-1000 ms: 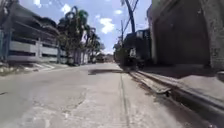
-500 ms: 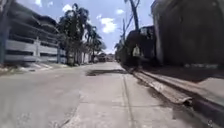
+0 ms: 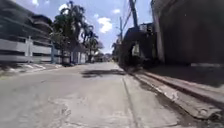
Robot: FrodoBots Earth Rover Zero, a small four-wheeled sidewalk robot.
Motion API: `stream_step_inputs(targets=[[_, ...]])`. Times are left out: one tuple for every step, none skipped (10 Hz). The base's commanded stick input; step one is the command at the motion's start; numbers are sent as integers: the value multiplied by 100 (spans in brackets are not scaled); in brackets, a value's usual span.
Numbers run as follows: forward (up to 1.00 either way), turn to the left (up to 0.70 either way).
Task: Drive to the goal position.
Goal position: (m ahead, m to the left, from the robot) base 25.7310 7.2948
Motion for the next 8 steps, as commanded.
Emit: stream_step_inputs(targets=[[100,0],[100,0],[100,0],[100,0],[100,0],[100,0],[100,0],[100,0]])
